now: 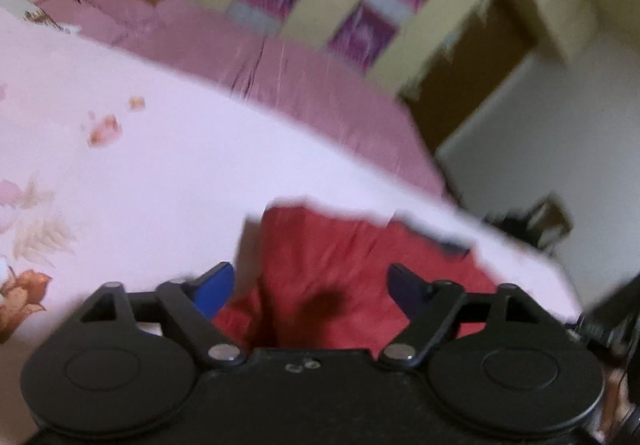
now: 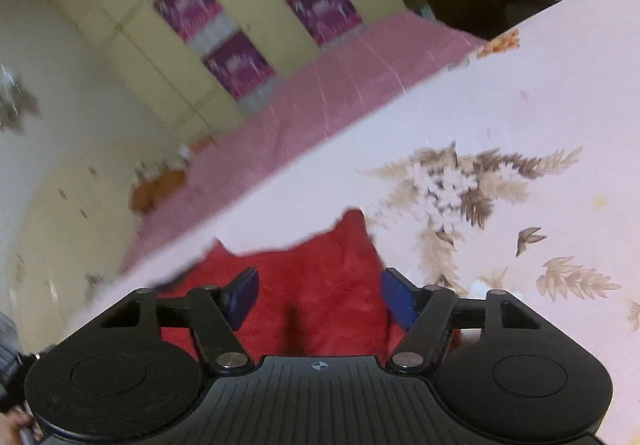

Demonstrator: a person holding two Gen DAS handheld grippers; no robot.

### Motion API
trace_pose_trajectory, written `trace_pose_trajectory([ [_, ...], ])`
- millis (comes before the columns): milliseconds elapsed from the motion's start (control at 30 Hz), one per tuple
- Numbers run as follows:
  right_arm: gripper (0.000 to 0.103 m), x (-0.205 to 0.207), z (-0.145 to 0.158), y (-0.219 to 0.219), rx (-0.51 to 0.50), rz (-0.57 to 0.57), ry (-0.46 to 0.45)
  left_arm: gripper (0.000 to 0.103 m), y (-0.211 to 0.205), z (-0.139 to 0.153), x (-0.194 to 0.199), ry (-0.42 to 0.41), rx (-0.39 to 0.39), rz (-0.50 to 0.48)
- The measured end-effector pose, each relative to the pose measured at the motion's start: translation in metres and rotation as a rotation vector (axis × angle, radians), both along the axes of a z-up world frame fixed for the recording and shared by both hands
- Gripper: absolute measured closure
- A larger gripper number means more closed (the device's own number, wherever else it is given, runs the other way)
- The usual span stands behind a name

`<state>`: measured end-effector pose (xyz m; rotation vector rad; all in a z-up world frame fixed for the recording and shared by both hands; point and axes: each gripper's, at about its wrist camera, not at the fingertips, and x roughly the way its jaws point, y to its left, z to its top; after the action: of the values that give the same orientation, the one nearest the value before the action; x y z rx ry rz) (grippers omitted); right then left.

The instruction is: Fold large clothes

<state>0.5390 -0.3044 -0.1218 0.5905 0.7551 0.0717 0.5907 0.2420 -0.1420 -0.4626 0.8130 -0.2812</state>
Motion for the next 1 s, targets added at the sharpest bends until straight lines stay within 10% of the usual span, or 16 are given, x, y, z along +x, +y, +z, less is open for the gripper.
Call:
trace_pose_trajectory([
  [100, 0.036, 0.020, -0.018, 0.016, -0.073, 0.046, 0.054, 0.044, -0.012, -0.015, 0.010, 0.044, 0.073, -0.043],
  [167, 0.072, 0.027, -0.022, 0.027, -0.147, 0.082, 0.054, 0.082, -0.016, -0.017, 0.012, 0.008, 0.093, -0.067],
  [233, 0.095, 0.025, -0.014, 0.033, -0.199, 0.088, 0.006, 0.093, -0.017, -0.008, 0.010, -0.071, 0.108, -0.050],
  [300, 0.096, 0.019, -0.002, 0.034, -0.221, 0.073, -0.074, 0.095, -0.017, 0.003, 0.005, -0.159, 0.118, -0.036],
  [433, 0.097, 0.022, 0.011, 0.037, -0.262, 0.064, -0.163, 0.095, -0.031, 0.013, 0.009, -0.233, 0.220, -0.042],
  [667, 0.096, 0.045, -0.041, 0.050, -0.349, 0.093, 0.004, 0.095, -0.053, -0.023, 0.026, -0.127, 0.367, -0.087],
  [900, 0.097, 0.034, -0.053, 0.051, -0.351, 0.072, -0.026, 0.093, -0.064, -0.016, 0.019, -0.153, 0.438, -0.095],
  [1000, 0.090, 0.040, -0.042, 0.057, -0.383, 0.060, 0.002, 0.049, -0.049, 0.001, 0.014, -0.156, 0.441, -0.033],
])
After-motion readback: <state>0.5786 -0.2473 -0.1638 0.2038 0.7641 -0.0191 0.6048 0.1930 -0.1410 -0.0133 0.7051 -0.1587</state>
